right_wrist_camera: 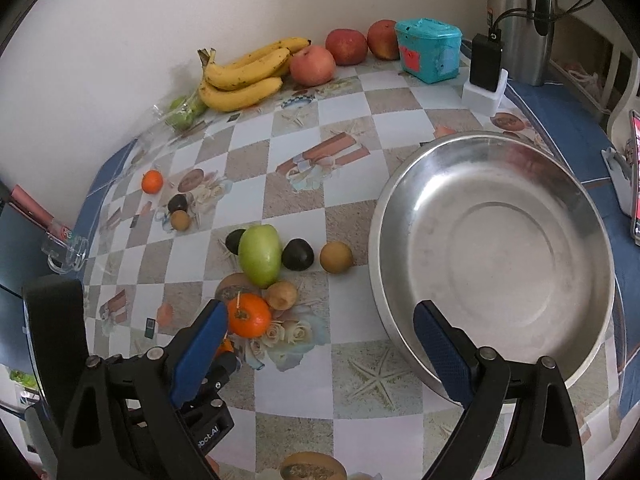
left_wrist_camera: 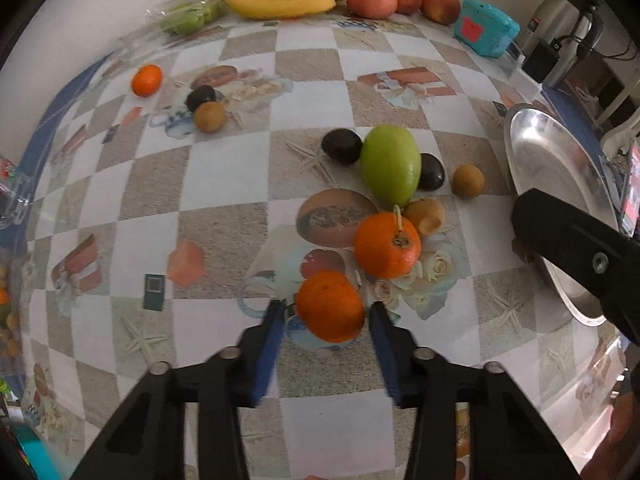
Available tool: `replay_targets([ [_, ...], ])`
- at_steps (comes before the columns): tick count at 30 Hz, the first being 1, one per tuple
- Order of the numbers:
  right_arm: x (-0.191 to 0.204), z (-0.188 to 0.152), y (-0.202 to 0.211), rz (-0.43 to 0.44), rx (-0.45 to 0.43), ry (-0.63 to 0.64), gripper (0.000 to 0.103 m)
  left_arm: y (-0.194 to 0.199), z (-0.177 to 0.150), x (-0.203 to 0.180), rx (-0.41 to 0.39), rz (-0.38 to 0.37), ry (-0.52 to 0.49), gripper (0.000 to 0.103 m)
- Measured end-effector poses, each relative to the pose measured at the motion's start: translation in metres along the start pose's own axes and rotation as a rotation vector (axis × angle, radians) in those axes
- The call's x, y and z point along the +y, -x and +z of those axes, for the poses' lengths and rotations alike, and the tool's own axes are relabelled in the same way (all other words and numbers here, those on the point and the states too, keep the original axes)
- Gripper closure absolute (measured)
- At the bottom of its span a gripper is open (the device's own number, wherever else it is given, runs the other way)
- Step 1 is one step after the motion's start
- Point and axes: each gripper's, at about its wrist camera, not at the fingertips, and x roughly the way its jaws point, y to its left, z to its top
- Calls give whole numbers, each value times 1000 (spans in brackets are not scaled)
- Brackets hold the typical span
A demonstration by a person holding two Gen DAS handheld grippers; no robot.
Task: Organize fruits
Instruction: 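Grasp an orange with the right gripper while the left gripper grasps another orange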
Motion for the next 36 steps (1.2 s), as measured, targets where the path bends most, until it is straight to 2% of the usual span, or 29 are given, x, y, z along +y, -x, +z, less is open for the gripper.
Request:
replay_targets([
  [7, 4, 3, -7, -18, 14, 6, 9, 6, 1, 7, -15, -36, 31, 67],
  [10, 9, 5, -10, -18, 21, 10, 10, 14, -1, 21, -40, -13, 71, 67],
  [12, 13, 6, -14, -22, 29, 15, 18, 20, -2, 35, -64, 8, 126, 67],
  [16, 22, 5, -25, -26, 58, 26, 23, 29, -2, 65, -116, 69, 234, 67],
  [18, 28, 4, -31, -13, 80, 29, 29, 31, -3, 75, -128, 76, 269, 67],
  [21, 36, 1, -42, 13, 116, 23, 29, 30, -5, 84, -130, 59, 301, 67],
  [24, 44, -3, -51, 11, 137, 25, 39, 27, -3, 87, -125, 46, 311, 67],
  [26, 46, -5, -55, 3, 145, 17, 40, 27, -2, 88, -124, 33, 313, 67],
  [30, 50, -7, -63, 10, 165, 10, 51, 29, -3, 87, -121, 21, 310, 67],
  [36, 56, -9, -72, 10, 192, 4, 60, 28, -5, 89, -116, 12, 315, 67],
])
